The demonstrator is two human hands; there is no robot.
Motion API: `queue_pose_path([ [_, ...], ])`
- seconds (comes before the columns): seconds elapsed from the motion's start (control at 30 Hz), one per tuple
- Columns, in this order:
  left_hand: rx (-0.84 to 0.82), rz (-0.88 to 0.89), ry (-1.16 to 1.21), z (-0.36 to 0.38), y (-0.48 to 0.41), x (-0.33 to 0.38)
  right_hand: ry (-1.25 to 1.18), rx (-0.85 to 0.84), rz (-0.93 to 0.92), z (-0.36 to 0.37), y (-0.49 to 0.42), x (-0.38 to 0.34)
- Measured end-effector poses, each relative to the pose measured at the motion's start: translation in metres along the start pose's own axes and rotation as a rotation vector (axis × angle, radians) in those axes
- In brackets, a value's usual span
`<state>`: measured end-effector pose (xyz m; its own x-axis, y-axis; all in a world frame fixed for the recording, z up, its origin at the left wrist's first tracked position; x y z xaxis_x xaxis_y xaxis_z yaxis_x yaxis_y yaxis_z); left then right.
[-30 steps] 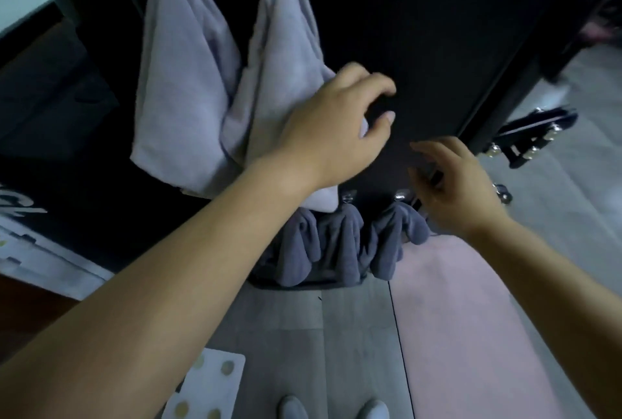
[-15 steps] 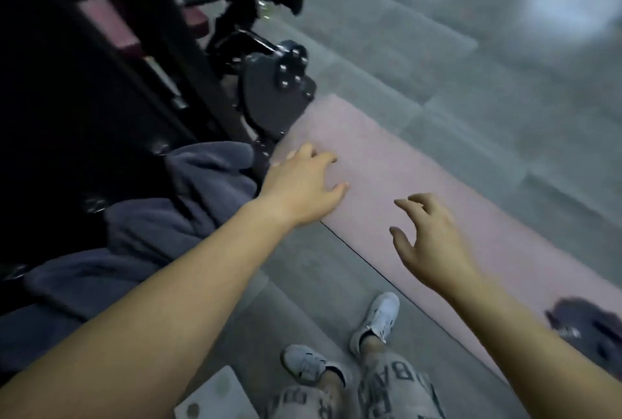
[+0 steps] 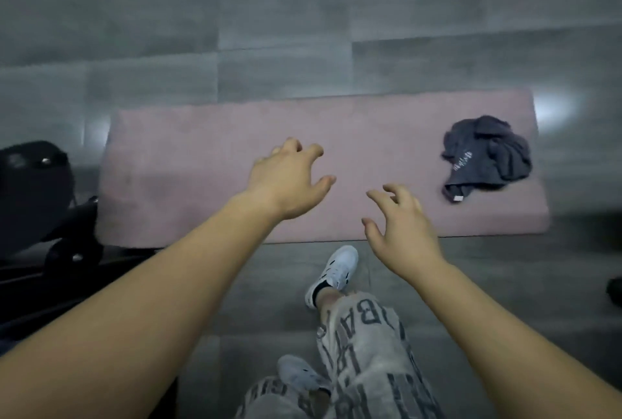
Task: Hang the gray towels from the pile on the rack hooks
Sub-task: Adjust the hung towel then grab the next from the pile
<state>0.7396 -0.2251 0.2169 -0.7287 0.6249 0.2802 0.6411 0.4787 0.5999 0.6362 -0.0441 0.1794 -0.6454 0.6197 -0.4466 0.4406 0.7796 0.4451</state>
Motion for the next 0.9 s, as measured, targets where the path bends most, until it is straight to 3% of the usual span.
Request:
queue_pose_path([
  [0.53,-0.193,0.505,-0.539,-0.115,-0.285,0.249,-0.417,0.283,0.567,-0.141,-0.113,0.162],
  [0.9,-0.449,1.046,-0.952,-0.146,-0.546,0.417,-0.727,0.575,1.233,-0.181,-0.275,0.235],
])
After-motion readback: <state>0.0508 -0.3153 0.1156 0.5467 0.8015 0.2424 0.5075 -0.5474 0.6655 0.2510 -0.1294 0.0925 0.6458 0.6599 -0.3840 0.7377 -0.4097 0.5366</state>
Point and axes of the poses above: each hand's wrist, its own y-axis away from the middle knuckle, its own z-axis out of the palm, x = y × z, the point moved 5 cm from there along -y, towards the middle knuckle, and after that the axes turned 6 degrees about -x, right-handed, at the moved point
